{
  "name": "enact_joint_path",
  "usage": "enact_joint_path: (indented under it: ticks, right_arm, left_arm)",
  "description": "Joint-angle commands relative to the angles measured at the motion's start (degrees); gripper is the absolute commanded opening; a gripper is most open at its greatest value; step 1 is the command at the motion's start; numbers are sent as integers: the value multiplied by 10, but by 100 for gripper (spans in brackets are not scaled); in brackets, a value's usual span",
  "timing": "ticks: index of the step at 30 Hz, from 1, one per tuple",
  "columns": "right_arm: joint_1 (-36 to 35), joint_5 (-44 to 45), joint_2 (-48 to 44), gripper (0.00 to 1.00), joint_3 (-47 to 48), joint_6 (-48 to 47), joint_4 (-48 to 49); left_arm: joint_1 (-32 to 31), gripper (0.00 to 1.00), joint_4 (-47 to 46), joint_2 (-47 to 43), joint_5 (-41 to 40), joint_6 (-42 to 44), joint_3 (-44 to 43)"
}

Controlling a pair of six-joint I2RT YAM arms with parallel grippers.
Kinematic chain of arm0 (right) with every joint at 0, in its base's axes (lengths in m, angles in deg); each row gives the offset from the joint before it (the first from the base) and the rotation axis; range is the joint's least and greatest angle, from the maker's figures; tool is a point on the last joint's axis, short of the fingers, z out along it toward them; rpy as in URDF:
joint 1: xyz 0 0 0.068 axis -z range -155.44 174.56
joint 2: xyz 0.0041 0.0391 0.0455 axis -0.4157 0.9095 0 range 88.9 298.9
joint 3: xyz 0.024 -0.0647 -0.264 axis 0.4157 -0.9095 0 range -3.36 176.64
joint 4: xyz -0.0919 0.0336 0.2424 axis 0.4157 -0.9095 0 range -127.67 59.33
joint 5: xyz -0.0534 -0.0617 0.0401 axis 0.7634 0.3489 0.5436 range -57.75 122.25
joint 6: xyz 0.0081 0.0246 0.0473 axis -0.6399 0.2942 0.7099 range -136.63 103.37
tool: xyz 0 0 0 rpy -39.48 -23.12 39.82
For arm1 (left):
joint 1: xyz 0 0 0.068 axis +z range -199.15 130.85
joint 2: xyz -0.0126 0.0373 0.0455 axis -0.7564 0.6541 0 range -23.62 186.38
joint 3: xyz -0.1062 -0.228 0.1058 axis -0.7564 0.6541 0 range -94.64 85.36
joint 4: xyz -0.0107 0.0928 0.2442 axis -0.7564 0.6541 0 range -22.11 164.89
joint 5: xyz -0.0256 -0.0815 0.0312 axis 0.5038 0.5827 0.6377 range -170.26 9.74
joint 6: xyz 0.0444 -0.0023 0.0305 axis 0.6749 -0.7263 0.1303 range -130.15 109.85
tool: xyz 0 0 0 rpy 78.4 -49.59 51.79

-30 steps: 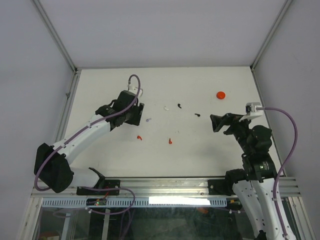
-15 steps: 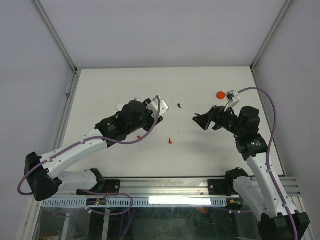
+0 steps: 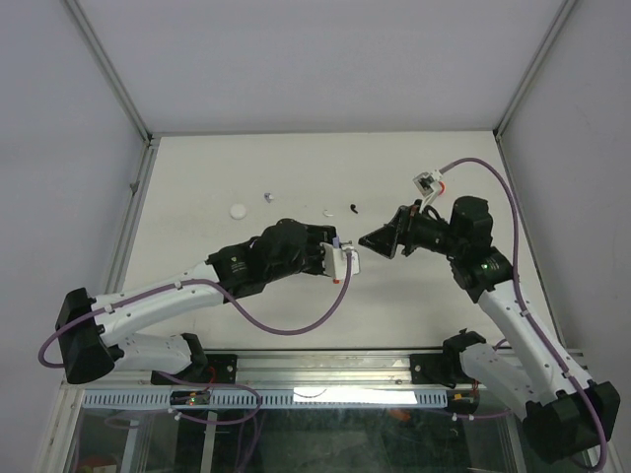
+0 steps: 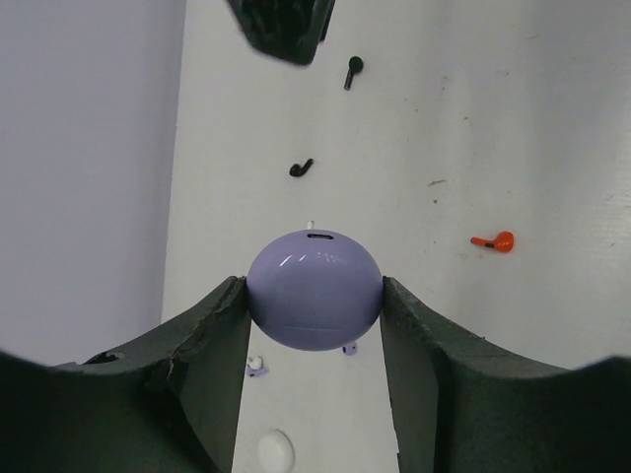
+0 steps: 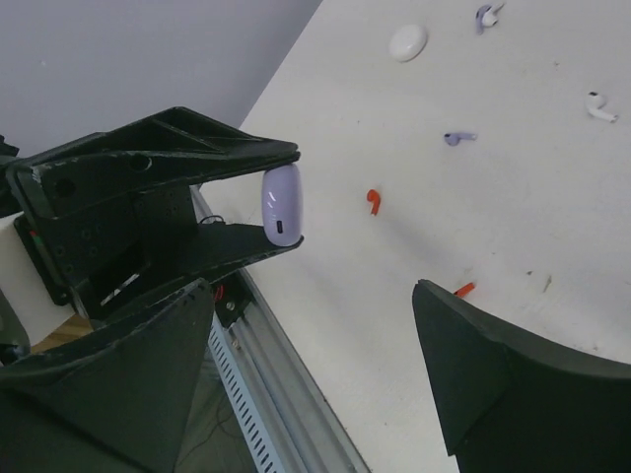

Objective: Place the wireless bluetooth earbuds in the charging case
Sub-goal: Pick up the charging case at the center of the board.

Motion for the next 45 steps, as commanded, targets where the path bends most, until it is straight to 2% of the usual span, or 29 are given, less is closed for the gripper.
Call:
enact_joint_path:
  ticks: [1,7,11,16,26,34,36,41,45]
  right_arm:
    - [-45,-4,15,84,26,28,53]
    - [-111,34,40,78,11,26,96]
    - [-133,49,62,69,3,23,110]
    - [-144,70,75,64,3,4,97]
    - [-147,69,79,42,-1,-16,87]
    - [-157,41,97,41,8,-32,74]
    - [-159,40,100,36,10,-37,69]
    - [-159,59,90,16,12,-55,55]
    - [-159,69,73,0,5,-66,70]
  left_arm:
    - [-14,21,-36,13,14,60,-30]
    - [-24,21,-39,28,32,50,-45]
    - [-34,21,-40,34,35,44,-44]
    - [-40,21,-40,31,38,45,-40]
    - [-46,21,-40,25,46,45,-39]
    - [-46,23,-40,25,44,48,-38]
    - [-46,23,-41,26,45,49,-38]
    - [-46,34,-42,20,33,47,-32]
    - [-46,53,-58,-2,2,21,-7]
